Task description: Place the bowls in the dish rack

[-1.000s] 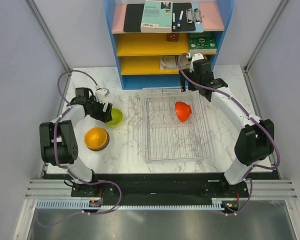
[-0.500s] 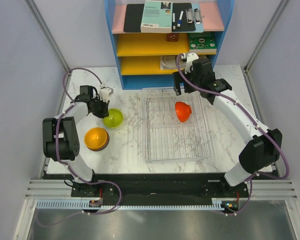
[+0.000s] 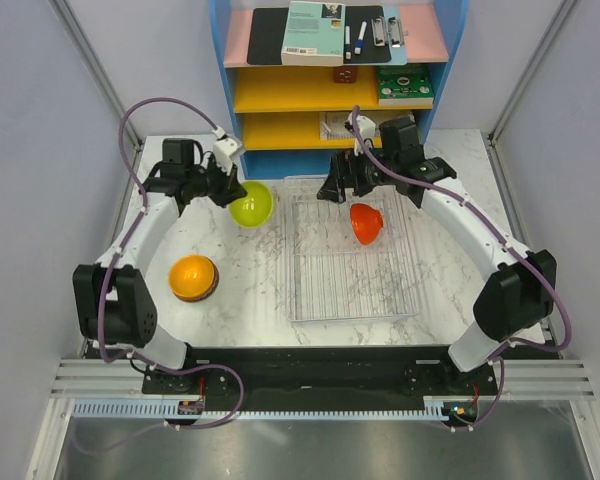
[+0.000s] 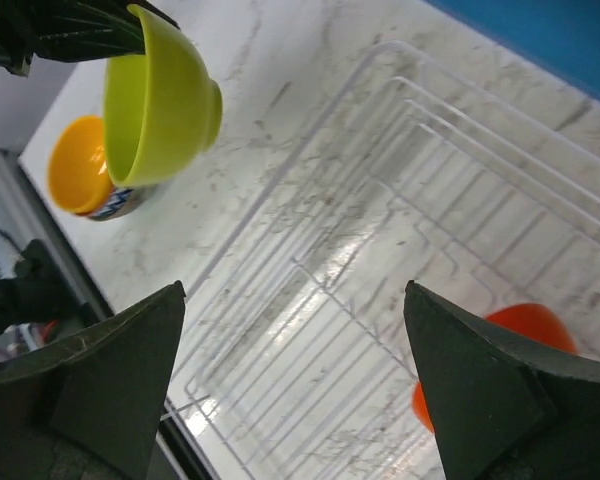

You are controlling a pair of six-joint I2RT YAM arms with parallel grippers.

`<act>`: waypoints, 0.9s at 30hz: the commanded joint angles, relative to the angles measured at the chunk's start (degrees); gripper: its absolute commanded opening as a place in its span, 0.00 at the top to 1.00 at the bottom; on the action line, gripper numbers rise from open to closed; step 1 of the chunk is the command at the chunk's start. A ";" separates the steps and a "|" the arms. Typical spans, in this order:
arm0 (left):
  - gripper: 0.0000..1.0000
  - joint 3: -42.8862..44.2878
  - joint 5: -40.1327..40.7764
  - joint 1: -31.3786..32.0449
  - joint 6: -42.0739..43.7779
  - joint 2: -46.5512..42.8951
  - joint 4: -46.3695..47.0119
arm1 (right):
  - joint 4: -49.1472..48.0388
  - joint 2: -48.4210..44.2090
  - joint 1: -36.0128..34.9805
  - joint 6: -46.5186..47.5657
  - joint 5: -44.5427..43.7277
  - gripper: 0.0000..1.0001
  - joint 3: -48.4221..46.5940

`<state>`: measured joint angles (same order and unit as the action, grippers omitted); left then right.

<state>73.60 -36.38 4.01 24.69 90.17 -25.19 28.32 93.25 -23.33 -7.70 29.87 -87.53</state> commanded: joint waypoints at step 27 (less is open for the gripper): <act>0.98 -2.67 -0.99 15.76 -4.30 -10.80 7.78 | -42.19 2.99 0.83 -37.90 33.41 0.02 17.12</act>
<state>70.72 -40.49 18.70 21.67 80.86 -21.82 -3.88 95.74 -22.59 -38.46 59.59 -71.66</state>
